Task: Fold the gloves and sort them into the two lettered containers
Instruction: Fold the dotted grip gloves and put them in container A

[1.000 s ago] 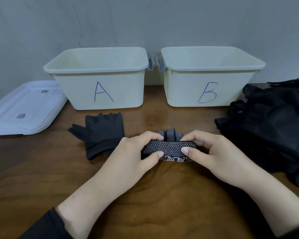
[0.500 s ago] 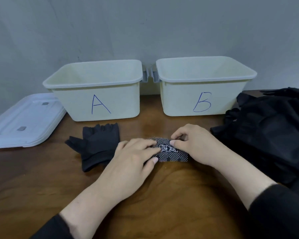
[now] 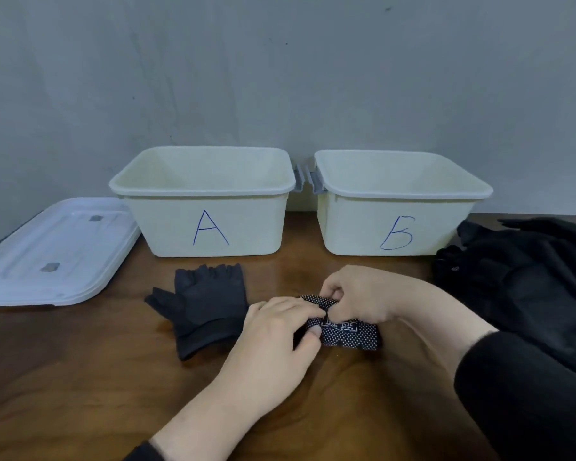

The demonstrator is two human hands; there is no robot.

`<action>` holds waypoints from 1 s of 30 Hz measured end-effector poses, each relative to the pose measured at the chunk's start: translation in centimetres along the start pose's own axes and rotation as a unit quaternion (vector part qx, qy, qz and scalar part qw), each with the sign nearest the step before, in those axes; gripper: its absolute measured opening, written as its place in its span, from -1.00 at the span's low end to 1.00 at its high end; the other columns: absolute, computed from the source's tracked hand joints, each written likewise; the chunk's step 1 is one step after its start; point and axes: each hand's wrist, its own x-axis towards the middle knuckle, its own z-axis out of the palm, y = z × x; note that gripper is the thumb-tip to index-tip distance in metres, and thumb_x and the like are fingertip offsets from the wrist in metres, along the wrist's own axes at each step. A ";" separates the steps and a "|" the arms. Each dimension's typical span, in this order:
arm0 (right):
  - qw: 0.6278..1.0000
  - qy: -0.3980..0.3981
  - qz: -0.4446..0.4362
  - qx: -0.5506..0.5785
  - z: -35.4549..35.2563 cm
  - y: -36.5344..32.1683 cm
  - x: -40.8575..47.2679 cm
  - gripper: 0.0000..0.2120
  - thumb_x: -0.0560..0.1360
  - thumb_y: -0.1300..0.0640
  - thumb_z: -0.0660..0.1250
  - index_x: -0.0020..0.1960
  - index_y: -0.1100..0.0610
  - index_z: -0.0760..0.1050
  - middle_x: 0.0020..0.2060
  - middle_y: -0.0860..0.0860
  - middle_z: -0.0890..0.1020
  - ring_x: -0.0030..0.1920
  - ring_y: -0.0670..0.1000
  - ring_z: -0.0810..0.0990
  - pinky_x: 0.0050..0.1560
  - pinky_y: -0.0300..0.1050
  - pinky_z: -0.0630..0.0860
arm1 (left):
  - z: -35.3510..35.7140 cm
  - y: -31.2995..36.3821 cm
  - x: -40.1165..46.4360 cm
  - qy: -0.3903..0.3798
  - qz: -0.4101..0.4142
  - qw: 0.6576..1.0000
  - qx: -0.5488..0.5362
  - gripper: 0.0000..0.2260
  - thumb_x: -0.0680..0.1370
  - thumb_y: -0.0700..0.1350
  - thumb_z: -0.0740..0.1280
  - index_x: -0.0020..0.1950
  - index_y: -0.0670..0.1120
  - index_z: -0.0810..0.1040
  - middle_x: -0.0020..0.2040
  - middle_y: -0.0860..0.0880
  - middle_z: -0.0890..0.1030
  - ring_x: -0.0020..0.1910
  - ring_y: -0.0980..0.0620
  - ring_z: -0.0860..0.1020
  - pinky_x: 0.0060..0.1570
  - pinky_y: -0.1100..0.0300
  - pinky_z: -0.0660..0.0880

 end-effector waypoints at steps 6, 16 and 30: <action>0.953 0.143 0.023 0.265 1.2 0.6 -1.1 -0.88 0.46 0.30 0.42 -0.09 0.12 0.64 -0.17 0.02 0.75 -0.14 -0.02 0.69 0.03 -0.07 0.58 | -0.7 0.5 0.3 0.116 -0.119 0.971 -0.173 -0.66 0.61 -0.11 0.30 0.38 0.11 0.49 0.27 0.28 0.46 0.27 0.41 0.37 0.23 0.55 0.27; 0.900 0.221 -0.017 0.375 3.8 -3.3 -3.7 -0.82 0.47 0.33 0.46 0.04 0.15 0.61 -0.07 0.07 0.74 -0.06 0.07 0.72 0.08 0.03 0.63 | -1.7 1.3 0.3 0.040 -0.291 0.686 -0.666 -0.76 0.60 -0.08 0.35 0.24 -0.11 0.61 0.13 -0.11 0.69 0.15 -0.10 0.65 0.24 -0.11 0.53; 0.819 0.050 -0.018 0.571 3.2 -4.1 -5.9 -0.66 0.57 0.27 0.30 0.34 0.21 0.52 0.27 0.25 0.61 0.27 0.22 0.60 0.33 0.27 0.49 | -3.4 0.7 0.6 0.047 -0.223 0.764 -0.604 -0.74 0.57 -0.06 0.40 0.26 -0.01 0.61 0.12 -0.01 0.69 0.10 -0.03 0.67 0.14 -0.09 0.59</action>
